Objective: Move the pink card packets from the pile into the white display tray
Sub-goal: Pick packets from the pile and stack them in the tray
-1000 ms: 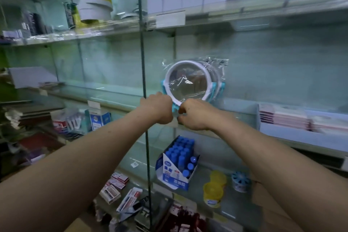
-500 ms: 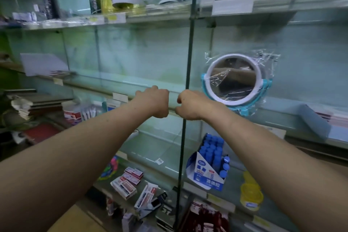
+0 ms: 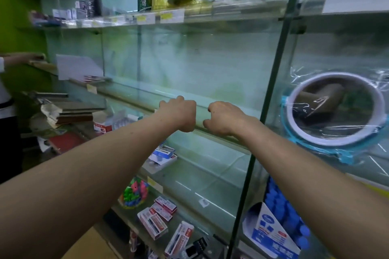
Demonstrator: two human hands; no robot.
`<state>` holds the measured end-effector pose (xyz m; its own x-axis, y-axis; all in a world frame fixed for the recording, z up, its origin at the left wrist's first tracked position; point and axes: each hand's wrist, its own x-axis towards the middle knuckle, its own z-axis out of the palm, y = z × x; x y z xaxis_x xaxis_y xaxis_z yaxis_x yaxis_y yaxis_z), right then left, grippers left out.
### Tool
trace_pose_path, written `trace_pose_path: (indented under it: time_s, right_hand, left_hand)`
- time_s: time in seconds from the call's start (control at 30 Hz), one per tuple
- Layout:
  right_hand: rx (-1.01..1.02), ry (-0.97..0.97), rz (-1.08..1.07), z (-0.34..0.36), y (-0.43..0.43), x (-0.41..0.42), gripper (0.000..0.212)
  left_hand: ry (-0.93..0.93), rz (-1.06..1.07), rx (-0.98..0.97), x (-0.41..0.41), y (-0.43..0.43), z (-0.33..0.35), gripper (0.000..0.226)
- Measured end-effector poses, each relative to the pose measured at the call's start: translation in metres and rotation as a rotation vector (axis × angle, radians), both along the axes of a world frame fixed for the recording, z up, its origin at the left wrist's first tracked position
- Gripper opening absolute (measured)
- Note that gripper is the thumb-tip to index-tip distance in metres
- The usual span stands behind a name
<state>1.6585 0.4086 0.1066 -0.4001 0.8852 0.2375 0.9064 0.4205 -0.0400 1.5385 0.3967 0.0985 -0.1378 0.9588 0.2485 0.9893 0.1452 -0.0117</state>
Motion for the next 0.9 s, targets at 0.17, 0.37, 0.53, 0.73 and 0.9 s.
trace_pose_path:
  time_s: [0.17, 0.37, 0.53, 0.73, 0.9]
  right_hand:
    - [0.029, 0.008, -0.025, 0.006, 0.046, -0.023, 0.025]
    - [0.048, -0.009, -0.055, 0.019, 0.103, -0.046, 0.027]
    - [0.052, -0.006, -0.054, 0.019, 0.139, -0.067, 0.032]
    - [0.029, 0.017, -0.056, 0.018, 0.170, -0.097, 0.032]
    - [0.028, 0.013, -0.074, 0.017, 0.190, -0.132, 0.033]
  left_hand:
    - [0.023, -0.007, 0.028, -0.024, 0.050, 0.007, 0.054]
    - [0.031, -0.028, 0.043, -0.047, 0.111, 0.016, 0.051]
    - [0.026, -0.027, 0.056, -0.070, 0.149, 0.019, 0.051]
    - [0.001, -0.039, 0.056, -0.097, 0.182, 0.018, 0.050]
    - [-0.013, -0.065, 0.058, -0.133, 0.207, 0.017, 0.047]
